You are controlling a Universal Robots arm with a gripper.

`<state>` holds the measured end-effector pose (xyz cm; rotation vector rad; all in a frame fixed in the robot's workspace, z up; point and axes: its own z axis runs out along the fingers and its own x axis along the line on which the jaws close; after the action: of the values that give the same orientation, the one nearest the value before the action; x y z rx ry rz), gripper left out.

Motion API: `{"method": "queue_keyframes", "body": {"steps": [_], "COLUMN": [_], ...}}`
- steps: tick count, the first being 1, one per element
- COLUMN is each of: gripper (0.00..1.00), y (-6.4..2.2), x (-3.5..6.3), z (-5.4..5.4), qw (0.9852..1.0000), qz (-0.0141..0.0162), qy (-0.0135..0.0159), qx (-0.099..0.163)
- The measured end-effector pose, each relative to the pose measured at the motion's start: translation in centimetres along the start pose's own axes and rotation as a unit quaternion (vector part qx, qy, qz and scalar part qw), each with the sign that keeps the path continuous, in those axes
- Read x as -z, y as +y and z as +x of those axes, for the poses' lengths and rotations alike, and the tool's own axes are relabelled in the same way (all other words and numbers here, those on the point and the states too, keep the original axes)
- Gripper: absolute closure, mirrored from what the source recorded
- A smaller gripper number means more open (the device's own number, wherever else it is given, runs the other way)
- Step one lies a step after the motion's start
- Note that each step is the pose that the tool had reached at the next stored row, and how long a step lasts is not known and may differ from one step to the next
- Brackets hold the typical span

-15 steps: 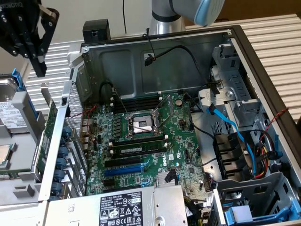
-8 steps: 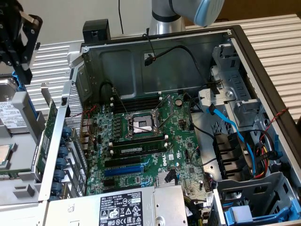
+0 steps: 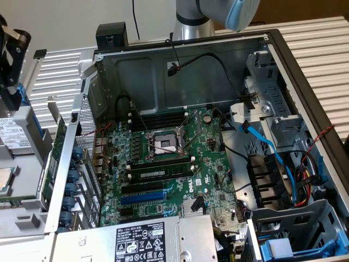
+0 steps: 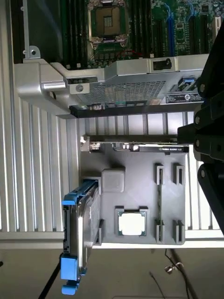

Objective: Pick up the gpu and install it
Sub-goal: 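Reach for the gpu, then pick up the gpu and move the gpu toward the slot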

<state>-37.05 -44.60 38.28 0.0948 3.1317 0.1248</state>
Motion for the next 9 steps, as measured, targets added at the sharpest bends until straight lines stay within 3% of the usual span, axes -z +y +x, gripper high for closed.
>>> {"method": "queue_keyframes", "body": {"steps": [2,9], "gripper": [0.89,0.89], "y": [-0.05,-0.06], "x": [-0.34,-0.42], "z": [0.46,0.5], "qw": [1.0,1.0], "qz": [-0.0002,-0.0007], "qy": [0.0,0.0001], "qx": [0.0,0.0]}}
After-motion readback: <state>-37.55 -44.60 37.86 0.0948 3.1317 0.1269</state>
